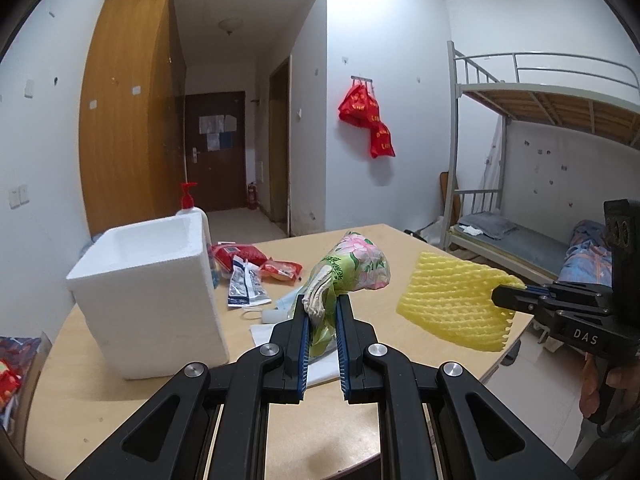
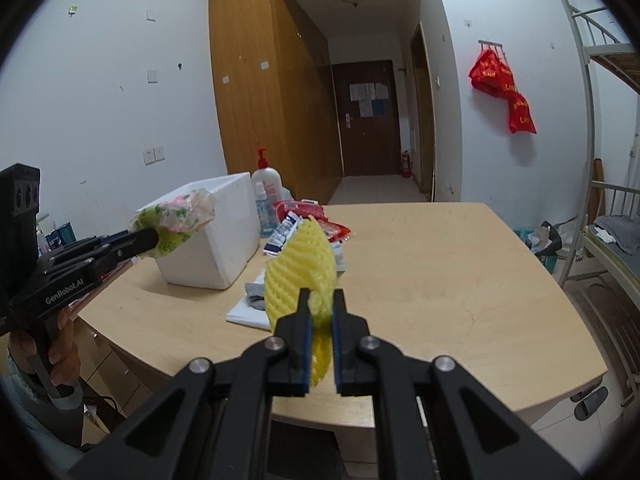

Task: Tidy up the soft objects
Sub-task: 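Carry the yellow net and floral packet with both tools over the white foam box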

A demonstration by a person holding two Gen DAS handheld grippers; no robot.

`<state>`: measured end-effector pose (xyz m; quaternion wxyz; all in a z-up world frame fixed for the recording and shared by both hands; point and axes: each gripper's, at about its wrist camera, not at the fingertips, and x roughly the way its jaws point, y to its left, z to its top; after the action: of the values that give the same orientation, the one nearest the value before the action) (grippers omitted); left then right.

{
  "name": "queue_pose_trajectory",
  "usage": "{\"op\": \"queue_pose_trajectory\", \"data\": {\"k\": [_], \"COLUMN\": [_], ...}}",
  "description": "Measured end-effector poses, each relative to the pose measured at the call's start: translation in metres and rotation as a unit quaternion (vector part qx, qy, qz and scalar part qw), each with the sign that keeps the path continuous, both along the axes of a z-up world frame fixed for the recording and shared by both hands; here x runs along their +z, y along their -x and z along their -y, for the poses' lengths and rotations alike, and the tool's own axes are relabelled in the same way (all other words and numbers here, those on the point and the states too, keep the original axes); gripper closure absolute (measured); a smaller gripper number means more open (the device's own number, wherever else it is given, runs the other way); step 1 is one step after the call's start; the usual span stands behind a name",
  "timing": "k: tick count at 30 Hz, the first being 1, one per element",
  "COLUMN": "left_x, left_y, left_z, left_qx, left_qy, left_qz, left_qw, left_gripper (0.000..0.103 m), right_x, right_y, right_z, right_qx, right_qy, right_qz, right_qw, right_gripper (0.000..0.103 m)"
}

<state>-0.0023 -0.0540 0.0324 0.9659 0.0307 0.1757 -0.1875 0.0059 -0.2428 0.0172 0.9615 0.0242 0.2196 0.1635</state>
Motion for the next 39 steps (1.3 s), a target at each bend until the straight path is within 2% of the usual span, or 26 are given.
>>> {"op": "queue_pose_trajectory", "data": {"k": [6,21,39], "left_x": [0.0,0.004,0.012], "left_y": [0.01,0.019,0.043], "left_z": [-0.002,-0.035,-0.089], "left_qx": [0.009,0.095,0.19], "left_qy": [-0.003,-0.006,0.002], "left_qz": [0.002,0.004,0.02], "left_qw": [1.0,0.9954,0.9815], "left_gripper": [0.09,0.09,0.09], "right_x": [0.001,0.003,0.01], "right_y": [0.007,-0.011,-0.025], "right_z": [-0.003,-0.037,-0.1], "right_qx": [0.005,0.063,0.162], "right_qy": [0.0,-0.006,-0.014], "right_qz": [0.006,0.01,0.018], "right_qw": [1.0,0.998,0.987], "right_gripper": [0.092,0.092,0.092]}}
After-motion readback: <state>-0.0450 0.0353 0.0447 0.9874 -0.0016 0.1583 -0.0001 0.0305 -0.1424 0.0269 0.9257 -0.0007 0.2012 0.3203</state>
